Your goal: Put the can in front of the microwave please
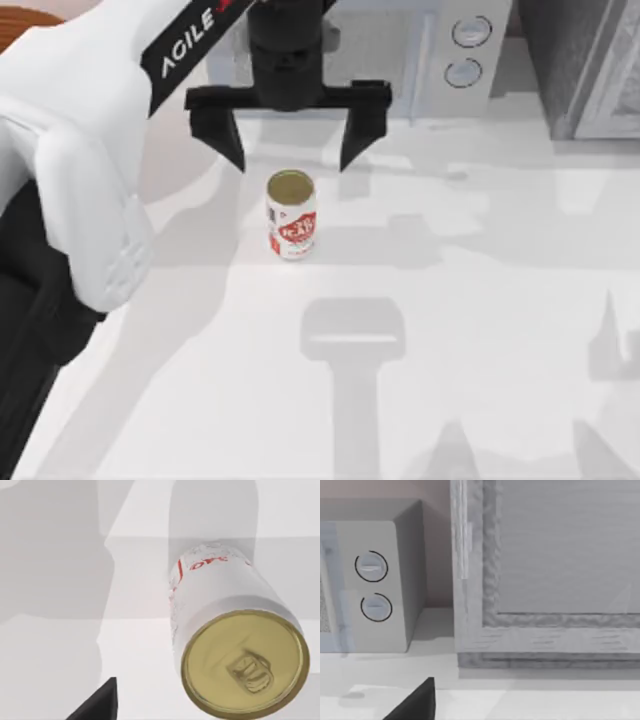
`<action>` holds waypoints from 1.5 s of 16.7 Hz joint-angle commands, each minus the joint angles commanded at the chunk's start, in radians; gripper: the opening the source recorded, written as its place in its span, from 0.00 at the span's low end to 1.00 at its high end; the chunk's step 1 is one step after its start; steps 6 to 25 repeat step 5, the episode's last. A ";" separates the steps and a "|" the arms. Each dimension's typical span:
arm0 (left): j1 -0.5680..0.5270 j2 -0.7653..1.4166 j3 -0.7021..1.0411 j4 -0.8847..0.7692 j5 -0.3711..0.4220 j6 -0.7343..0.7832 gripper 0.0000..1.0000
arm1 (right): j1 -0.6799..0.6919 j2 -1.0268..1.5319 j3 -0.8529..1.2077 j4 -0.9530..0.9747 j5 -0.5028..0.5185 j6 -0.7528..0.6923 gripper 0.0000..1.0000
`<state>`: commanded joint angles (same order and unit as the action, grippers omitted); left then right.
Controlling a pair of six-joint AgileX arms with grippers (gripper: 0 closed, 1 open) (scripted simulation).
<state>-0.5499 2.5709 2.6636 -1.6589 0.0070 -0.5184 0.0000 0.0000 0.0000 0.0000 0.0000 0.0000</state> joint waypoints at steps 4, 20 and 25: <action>0.001 0.040 0.132 -0.096 0.001 0.002 1.00 | 0.000 0.000 0.000 0.000 0.000 0.000 1.00; 0.001 0.043 0.139 -0.102 0.001 0.002 1.00 | 0.000 0.000 0.000 0.000 0.000 0.000 1.00; 0.001 0.043 0.139 -0.102 0.001 0.002 1.00 | 0.000 0.000 0.000 0.000 0.000 0.000 1.00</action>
